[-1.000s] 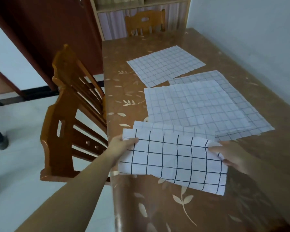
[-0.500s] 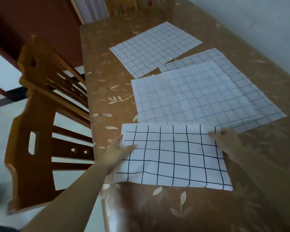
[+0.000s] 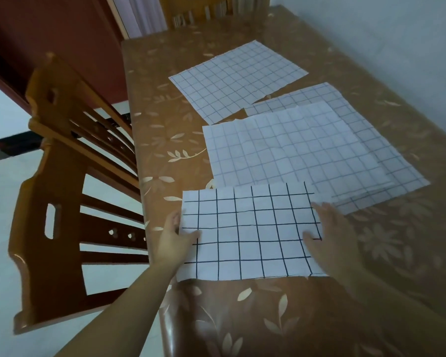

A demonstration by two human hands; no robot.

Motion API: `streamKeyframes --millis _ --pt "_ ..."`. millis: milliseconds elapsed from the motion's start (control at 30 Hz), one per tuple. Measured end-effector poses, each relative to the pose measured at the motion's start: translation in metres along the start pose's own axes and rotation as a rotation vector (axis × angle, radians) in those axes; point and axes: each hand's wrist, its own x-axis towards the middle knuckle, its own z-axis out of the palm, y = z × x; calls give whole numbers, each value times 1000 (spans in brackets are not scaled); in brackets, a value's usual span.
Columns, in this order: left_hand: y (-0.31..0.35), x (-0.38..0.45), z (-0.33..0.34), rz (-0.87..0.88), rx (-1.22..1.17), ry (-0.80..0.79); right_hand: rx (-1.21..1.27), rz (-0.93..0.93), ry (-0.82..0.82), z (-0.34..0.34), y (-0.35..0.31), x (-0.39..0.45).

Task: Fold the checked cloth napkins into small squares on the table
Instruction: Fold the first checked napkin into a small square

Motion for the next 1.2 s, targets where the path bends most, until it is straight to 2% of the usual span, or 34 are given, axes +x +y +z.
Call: streamKeyframes --millis 67,167,267,367,433,500,533,600,667,767,833,933,1200 --pt "3 -2 4 -21 54 -34 -65 -204 -95 9 -17 -22" --pt "5 -3 9 -5 93 -117 -107 -357 -169 21 -35 -52" --pt "5 -5 8 21 142 -151 -203 -390 -228 27 -38 -70" --pt "3 -7 5 54 251 -94 -308 -359 -264 31 -38 -84" --pt "1 -13 5 174 501 27 -344 -319 -280 34 -39 -91" --pt "-2 -25 8 371 750 116 -352 -290 -289 36 -39 -97" --pt "-5 -34 14 477 791 87 -354 -278 -288 37 -40 -100" --pt "-12 -52 32 645 810 -75 -356 -263 -264 39 -42 -102" --pt "-24 -65 52 724 911 -223 -334 -246 -237 42 -47 -102" --pt "-40 -68 66 701 1072 -302 -299 -295 -213 52 -64 -100" --pt "-49 -64 65 688 1142 -314 -290 -339 -225 62 -76 -96" --pt "-53 -58 57 709 1195 -302 -291 -311 -236 72 -76 -86" --pt "-59 -34 7 681 1222 -270 -392 -157 -235 40 25 -85"
